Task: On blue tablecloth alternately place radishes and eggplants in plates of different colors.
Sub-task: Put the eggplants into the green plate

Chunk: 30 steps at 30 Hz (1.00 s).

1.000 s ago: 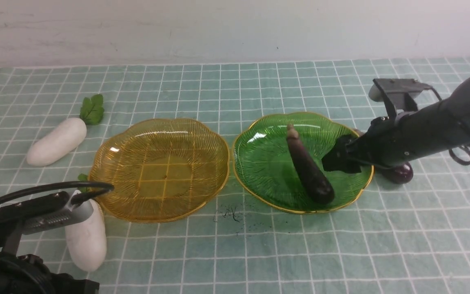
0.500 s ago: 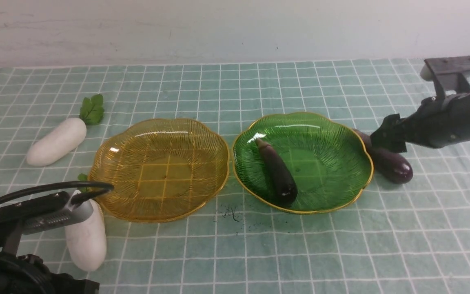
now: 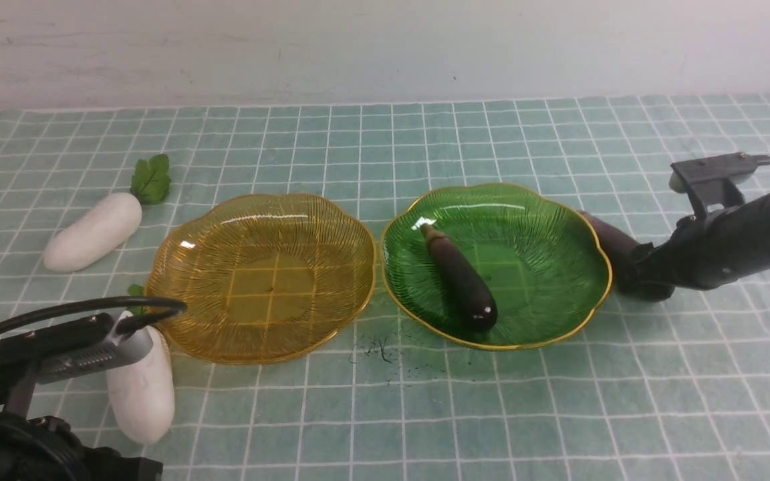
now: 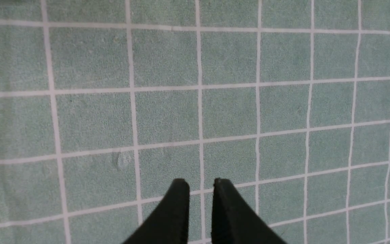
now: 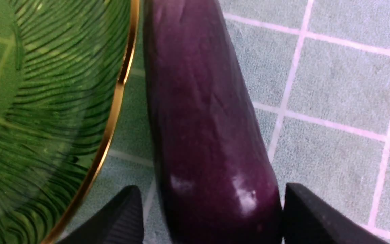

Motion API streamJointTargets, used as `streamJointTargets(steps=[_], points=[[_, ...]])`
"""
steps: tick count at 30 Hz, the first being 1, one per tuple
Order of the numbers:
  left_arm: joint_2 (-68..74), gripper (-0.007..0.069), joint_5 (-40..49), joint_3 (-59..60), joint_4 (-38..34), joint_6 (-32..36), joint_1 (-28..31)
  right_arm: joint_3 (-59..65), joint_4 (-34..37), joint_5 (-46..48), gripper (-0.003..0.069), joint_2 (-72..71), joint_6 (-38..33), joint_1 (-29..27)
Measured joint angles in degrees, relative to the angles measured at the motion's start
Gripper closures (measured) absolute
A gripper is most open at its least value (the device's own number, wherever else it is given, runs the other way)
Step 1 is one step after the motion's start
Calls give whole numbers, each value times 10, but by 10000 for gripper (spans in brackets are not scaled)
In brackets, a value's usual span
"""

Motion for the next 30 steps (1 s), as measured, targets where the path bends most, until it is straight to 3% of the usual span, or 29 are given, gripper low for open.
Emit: streamJointTargets(steps=[5, 15, 18, 22, 30], points=[[0, 538, 0, 0, 0, 0, 0, 0, -22, -3, 274, 0, -1, 0], [1, 538, 0, 0, 0, 0, 0, 0, -104, 24, 274, -103, 49, 0], [1, 538, 0, 0, 0, 0, 0, 0, -90, 27, 274, -163, 78, 0], [1, 538, 0, 0, 0, 0, 0, 0, -15, 50, 274, -226, 110, 11], [1, 538, 0, 0, 0, 0, 0, 0, 49, 98, 274, -180, 113, 81]])
